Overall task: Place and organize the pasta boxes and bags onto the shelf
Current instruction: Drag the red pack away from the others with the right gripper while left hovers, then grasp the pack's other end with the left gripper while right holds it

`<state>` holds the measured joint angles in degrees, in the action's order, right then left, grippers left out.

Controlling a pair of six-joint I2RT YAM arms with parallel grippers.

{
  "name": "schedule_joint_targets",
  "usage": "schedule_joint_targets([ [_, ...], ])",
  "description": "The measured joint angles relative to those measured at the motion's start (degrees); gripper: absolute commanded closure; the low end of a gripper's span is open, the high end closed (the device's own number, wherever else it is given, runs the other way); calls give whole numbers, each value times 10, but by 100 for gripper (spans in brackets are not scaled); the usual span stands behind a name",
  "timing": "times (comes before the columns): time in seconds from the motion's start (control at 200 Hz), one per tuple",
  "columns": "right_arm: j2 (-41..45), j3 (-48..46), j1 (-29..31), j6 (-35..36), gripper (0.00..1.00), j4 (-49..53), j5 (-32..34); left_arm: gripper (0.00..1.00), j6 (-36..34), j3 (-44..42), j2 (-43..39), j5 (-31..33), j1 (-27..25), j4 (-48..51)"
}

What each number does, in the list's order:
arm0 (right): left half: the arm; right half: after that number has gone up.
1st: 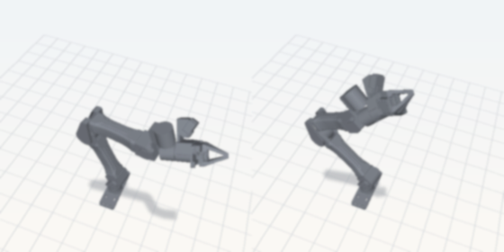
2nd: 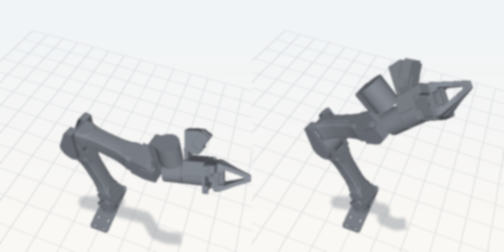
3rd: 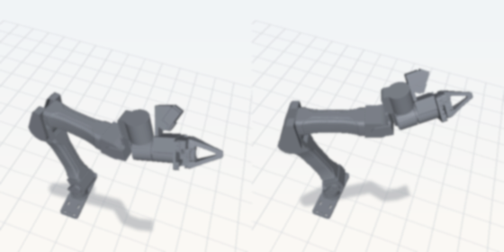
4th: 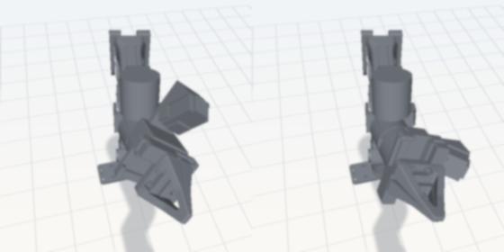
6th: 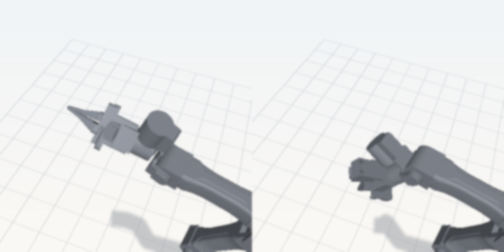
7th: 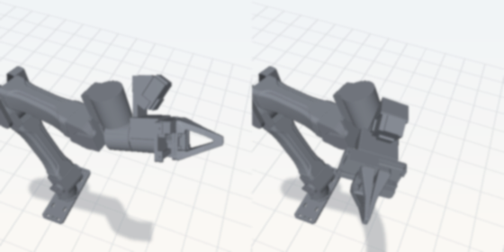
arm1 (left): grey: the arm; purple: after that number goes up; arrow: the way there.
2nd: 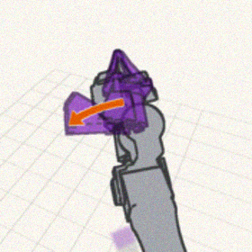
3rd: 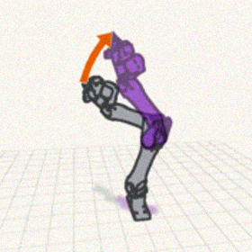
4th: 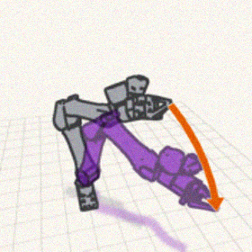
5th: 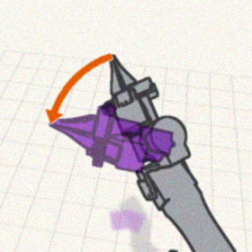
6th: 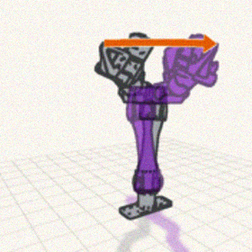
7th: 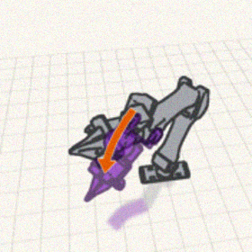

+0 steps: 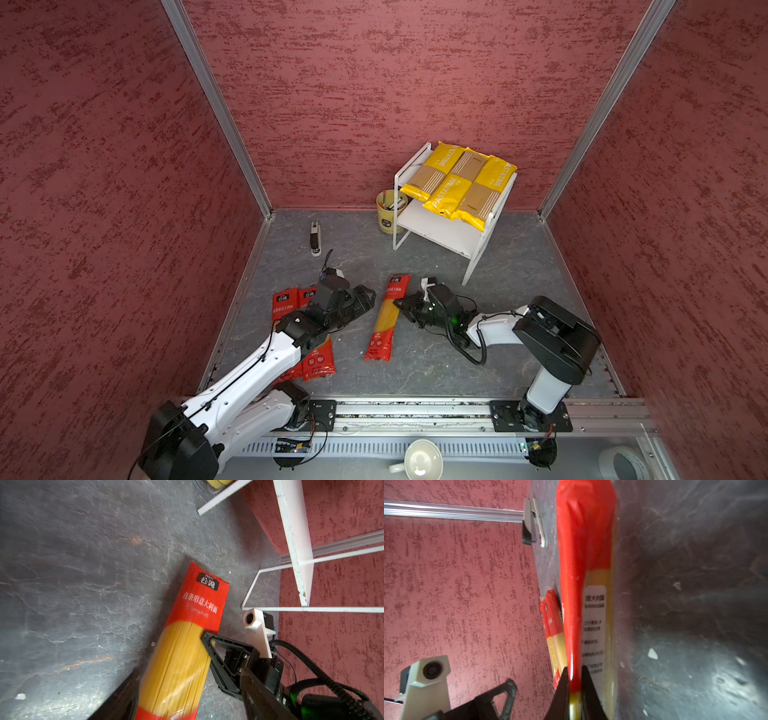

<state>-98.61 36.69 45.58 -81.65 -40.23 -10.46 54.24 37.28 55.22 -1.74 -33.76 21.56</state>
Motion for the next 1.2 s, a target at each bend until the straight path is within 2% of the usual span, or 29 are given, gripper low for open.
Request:
schedule_joint_targets([
  [0.145, 18, 0, 0, 0, 99, 8, 20, 23, 4, -1, 16, 14, -40, -16],
  [0.361, 49, 11, 0, 17, 99, 68, 45, 23, 9, -17, 9, 45, -71, -49],
  [0.716, 49, 23, 0, 20, 100, 95, 52, 22, 17, -39, -25, 68, -75, -53],
  [1.197, 52, -10, 0, 15, 99, 74, 71, 22, 17, -9, 56, 65, -92, -74],
])
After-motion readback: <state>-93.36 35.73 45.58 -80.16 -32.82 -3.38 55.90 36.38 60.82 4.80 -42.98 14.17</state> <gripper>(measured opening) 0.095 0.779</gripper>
